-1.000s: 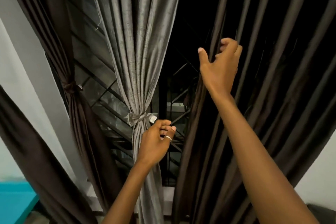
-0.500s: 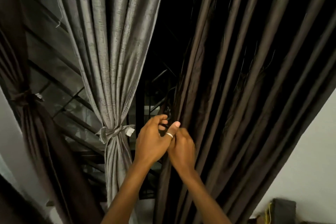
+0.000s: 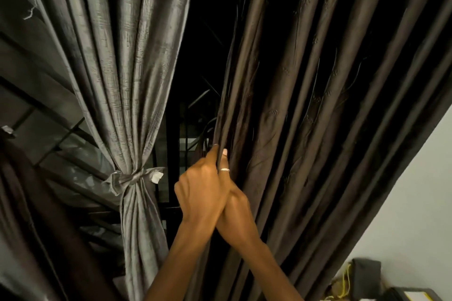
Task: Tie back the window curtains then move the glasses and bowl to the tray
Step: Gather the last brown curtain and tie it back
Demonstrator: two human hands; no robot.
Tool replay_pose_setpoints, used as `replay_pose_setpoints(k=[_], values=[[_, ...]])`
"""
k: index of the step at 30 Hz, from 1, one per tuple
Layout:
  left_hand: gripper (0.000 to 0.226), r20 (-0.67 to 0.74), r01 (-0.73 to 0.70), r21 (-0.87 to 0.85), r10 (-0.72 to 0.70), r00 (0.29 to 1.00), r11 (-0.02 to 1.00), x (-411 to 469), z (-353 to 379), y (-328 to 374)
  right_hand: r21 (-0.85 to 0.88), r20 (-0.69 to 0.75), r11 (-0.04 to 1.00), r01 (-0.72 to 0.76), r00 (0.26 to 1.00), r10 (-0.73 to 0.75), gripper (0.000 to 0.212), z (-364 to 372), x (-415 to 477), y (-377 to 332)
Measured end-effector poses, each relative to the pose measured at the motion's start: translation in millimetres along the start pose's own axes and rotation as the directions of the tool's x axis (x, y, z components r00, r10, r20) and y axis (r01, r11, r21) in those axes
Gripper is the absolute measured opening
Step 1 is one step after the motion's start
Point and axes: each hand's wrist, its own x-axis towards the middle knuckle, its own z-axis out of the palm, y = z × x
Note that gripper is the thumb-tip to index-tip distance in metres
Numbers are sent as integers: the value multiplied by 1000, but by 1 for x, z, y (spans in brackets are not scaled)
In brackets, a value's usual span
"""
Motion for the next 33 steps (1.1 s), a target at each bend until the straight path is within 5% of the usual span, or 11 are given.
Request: replay_pose_setpoints(k=[3,6,8,10,12,15,20,25,28,33], values=[[43,-36,13,-29,-14,999,999,-1,1,0,44,211,999,16,977,-25,30,-14,2,-1],[38,-54,25,-51,-28,998,998,1,4,-3,41,362,999,-24,932,7,62,-49,7,-4],[38,-64,33,-43,-36,997,999,2,6,-4,20,191,1000,10,982,-14,67,-76,13,-12],[37,-85,38,-45,-41,996,998,2,8,-4,-26,-147,996,86,985,-89,51,-102,23,-26],[37,-92,27,-56,-32,995,998,0,10,-2,-121,-433,982,143,883,-182,35,-123,34,-41],[36,-92,4,-80,-11,996,997,-2,11,0,-187,-614,967,173,748,-252,34,-146,52,-59],[40,-99,-7,-93,-2,995,996,-4,14,5,-189,-576,981,31,806,-137,63,-147,76,-70],[39,-98,-2,-104,-8,995,995,-7,16,7,-407,-448,904,-127,891,-76,19,-118,57,-33],[37,-103,1,-98,-11,995,995,-8,15,5,-359,-356,895,-265,925,131,29,-101,35,-15],[37,-98,15,-100,-24,995,995,-8,18,2,-236,-368,948,-212,923,115,23,-90,3,-11]])
